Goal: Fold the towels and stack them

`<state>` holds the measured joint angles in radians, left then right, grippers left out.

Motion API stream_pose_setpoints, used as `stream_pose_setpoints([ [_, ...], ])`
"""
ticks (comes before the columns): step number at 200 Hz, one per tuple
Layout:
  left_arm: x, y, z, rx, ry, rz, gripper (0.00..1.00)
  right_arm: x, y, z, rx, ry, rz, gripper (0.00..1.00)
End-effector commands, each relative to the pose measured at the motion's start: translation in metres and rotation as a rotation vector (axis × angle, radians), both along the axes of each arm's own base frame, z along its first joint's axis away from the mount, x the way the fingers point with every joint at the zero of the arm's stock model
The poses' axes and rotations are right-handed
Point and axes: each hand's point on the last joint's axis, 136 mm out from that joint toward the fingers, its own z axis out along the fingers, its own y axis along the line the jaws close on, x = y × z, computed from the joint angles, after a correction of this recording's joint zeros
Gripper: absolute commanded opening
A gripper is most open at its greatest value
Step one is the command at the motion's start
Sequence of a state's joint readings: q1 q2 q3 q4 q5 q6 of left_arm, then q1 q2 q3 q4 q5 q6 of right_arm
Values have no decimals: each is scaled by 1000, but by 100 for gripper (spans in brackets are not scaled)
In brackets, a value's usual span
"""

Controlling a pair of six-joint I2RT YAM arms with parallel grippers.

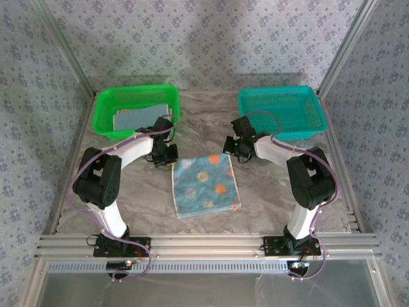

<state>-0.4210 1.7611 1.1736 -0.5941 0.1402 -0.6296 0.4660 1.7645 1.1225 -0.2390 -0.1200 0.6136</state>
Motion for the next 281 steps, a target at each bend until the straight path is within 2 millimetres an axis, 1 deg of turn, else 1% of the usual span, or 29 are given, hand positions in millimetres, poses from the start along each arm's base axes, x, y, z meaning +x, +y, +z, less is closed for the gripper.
stream_pose_setpoints([
  [1, 3, 1, 28, 4, -70, -37, 0, 0, 0, 16, 15, -50, 29, 0],
  [18, 1, 3, 33, 4, -98, -49, 0, -3, -2, 19, 21, -69, 28, 0],
  [47, -9, 6, 39, -7, -137, -74, 0, -9, -5, 25, 20, -106, 39, 0],
  [114, -28, -5, 48, -24, -285, -122, 0, -30, -12, 33, 34, -174, 86, 0],
  [157, -38, 2, 50, 5, -395, -101, 0, -46, -16, 37, 50, -223, 110, 0],
  [175, -41, 1, 55, 12, -453, -106, 0, -52, -17, 39, 56, -246, 119, 0],
  [194, -46, -3, 59, 22, -528, -121, 0, -61, -18, 37, 56, -270, 129, 0],
  [234, -59, -1, 65, 17, -639, -106, 0, -74, -21, 35, 61, -313, 145, 0],
  [260, -71, -4, 69, -2, -721, -106, 0, -82, -20, 32, 54, -332, 160, 0],
  [281, -83, -4, 67, -18, -758, -101, 0, -90, -23, 27, 47, -340, 160, 0],
])
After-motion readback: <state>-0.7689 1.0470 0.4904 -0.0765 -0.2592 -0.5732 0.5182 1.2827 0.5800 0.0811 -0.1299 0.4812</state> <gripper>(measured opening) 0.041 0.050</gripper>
